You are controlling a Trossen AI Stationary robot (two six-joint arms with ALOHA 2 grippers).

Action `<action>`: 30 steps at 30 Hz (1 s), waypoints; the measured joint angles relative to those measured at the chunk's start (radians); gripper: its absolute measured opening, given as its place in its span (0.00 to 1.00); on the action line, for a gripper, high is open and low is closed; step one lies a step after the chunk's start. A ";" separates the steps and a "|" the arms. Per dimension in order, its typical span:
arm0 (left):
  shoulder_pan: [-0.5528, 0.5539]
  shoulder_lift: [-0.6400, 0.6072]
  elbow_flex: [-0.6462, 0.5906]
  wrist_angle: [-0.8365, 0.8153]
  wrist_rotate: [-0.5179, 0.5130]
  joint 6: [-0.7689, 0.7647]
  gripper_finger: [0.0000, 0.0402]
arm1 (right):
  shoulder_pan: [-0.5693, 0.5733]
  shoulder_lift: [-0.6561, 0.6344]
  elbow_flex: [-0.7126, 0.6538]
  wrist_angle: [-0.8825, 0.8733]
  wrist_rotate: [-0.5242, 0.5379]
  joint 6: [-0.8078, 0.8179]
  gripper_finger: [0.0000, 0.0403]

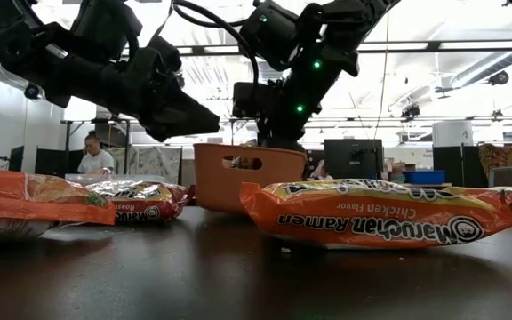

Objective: Sort Maruchan noodles
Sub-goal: Put the blue bag into the orange bin, then put the red bag into the transparent bin

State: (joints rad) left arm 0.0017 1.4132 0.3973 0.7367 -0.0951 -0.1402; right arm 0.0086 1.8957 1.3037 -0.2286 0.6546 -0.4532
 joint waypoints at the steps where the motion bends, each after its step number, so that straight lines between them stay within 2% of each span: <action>1: 0.000 0.000 0.000 0.000 0.000 0.000 0.37 | 0.000 0.000 0.000 -0.001 -0.001 0.010 0.14; 7: 0.000 0.000 0.000 -0.001 0.000 0.000 0.37 | 0.000 0.000 0.000 -0.002 0.000 0.024 0.26; 14: 0.000 -0.002 0.000 0.004 0.000 0.000 0.37 | 0.000 -0.009 0.000 -0.004 0.000 0.034 0.34; 26: 0.000 -0.070 0.001 0.001 0.016 -0.004 0.37 | 0.003 -0.119 0.052 -0.203 -0.006 0.204 0.37; 30: -0.001 -0.119 0.001 -0.033 0.055 -0.035 0.37 | 0.004 -0.195 0.042 -0.260 -0.091 0.305 0.36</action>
State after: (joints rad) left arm 0.0006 1.2946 0.3985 0.7033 -0.0405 -0.1753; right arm 0.0128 1.7005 1.3457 -0.4886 0.5637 -0.1480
